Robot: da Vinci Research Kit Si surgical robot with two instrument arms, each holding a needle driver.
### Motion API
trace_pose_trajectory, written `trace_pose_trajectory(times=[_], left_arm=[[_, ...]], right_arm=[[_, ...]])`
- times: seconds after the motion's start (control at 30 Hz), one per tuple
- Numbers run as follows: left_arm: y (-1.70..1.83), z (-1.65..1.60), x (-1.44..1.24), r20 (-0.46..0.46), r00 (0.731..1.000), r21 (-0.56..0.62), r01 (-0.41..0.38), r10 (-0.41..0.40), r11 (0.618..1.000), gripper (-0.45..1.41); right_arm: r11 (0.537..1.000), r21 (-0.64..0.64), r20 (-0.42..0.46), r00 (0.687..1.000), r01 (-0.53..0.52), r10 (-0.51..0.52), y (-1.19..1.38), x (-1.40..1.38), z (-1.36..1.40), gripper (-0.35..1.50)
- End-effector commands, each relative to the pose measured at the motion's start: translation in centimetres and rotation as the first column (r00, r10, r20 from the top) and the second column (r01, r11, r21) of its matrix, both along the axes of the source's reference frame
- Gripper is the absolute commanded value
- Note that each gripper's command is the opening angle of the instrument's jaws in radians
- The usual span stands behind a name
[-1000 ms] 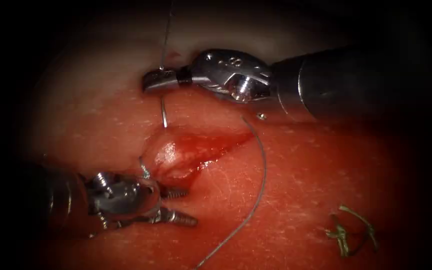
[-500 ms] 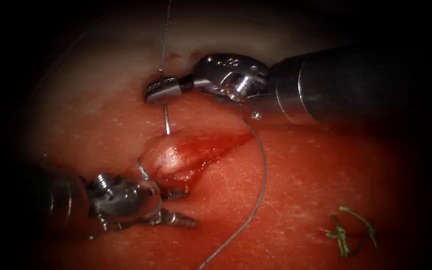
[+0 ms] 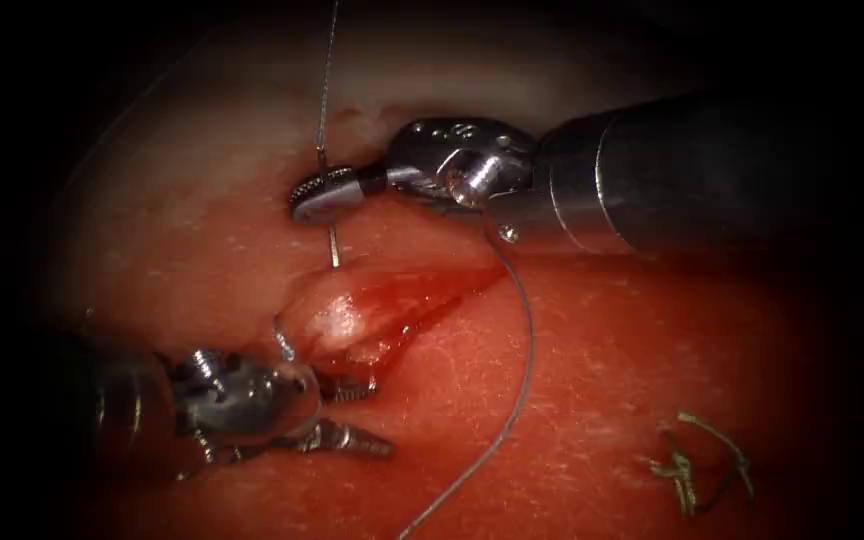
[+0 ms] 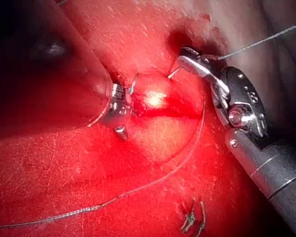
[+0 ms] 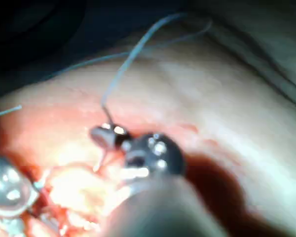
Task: Wound Closure
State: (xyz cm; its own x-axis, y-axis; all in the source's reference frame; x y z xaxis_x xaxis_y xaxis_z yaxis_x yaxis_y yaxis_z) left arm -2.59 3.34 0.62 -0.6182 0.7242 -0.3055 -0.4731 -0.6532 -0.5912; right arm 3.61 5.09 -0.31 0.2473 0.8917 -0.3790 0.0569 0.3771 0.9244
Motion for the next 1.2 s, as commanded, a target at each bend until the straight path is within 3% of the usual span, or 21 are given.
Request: trace_pose_trajectory(times=[0.03, 0.17, 0.67, 0.7, 0.77, 0.8, 0.83, 0.9, 1.2], left_arm=[[-0.07, 0.06, -0.05, 0.002, 1.000, 0.003, -0.002, 0.002, 1.000, 0.46], [-0.08, 0.06, -0.02, 0.000, 1.000, 0.004, -0.005, 0.005, 1.000, 0.47], [-0.08, 0.05, -0.01, 0.001, 1.000, 0.004, -0.007, 0.007, 1.000, 0.46], [-0.08, 0.05, -0.02, 0.001, 1.000, 0.004, -0.007, 0.007, 1.000, 0.46], [-0.08, 0.05, -0.02, 0.001, 1.000, 0.004, -0.007, 0.007, 1.000, 0.46], [-0.09, 0.05, -0.01, 0.001, 1.000, 0.004, -0.007, 0.007, 1.000, 0.46], [-0.09, 0.05, -0.01, 0.001, 1.000, 0.004, -0.007, 0.007, 1.000, 0.46], [-0.08, 0.05, -0.01, 0.001, 1.000, 0.004, -0.007, 0.007, 1.000, 0.46], [-0.08, 0.05, -0.01, 0.002, 1.000, 0.004, -0.008, 0.008, 1.000, 0.46]], right_arm=[[0.999, 0.013, -0.021, 0.999, 0.041, -0.040, -0.05, 0.04, 0.04, -0.35], [0.991, 0.060, -0.068, 0.991, 0.118, -0.114, -0.14, -0.02, 0.00, -0.35], [0.975, 0.115, -0.113, 0.977, 0.192, -0.179, -0.39, 0.05, -0.04, -0.35], [0.991, 0.072, -0.088, 0.990, 0.116, -0.110, -0.30, 0.06, -0.03, -0.27], [0.998, -0.029, -0.065, 0.996, 0.054, -0.056, -0.18, 0.06, -0.01, 0.24], [0.994, -0.111, -0.014, 1.000, -0.010, 0.009, -0.08, 0.06, 0.02, 0.89], [0.980, -0.190, 0.048, 0.996, -0.066, 0.076, -0.01, 0.06, 0.05, 1.23], [0.961, -0.256, 0.098, 0.986, -0.109, 0.138, 0.04, 0.03, 0.08, 1.30], [0.958, -0.258, 0.111, 0.982, -0.122, 0.155, 0.05, 0.06, 0.07, 1.31]])
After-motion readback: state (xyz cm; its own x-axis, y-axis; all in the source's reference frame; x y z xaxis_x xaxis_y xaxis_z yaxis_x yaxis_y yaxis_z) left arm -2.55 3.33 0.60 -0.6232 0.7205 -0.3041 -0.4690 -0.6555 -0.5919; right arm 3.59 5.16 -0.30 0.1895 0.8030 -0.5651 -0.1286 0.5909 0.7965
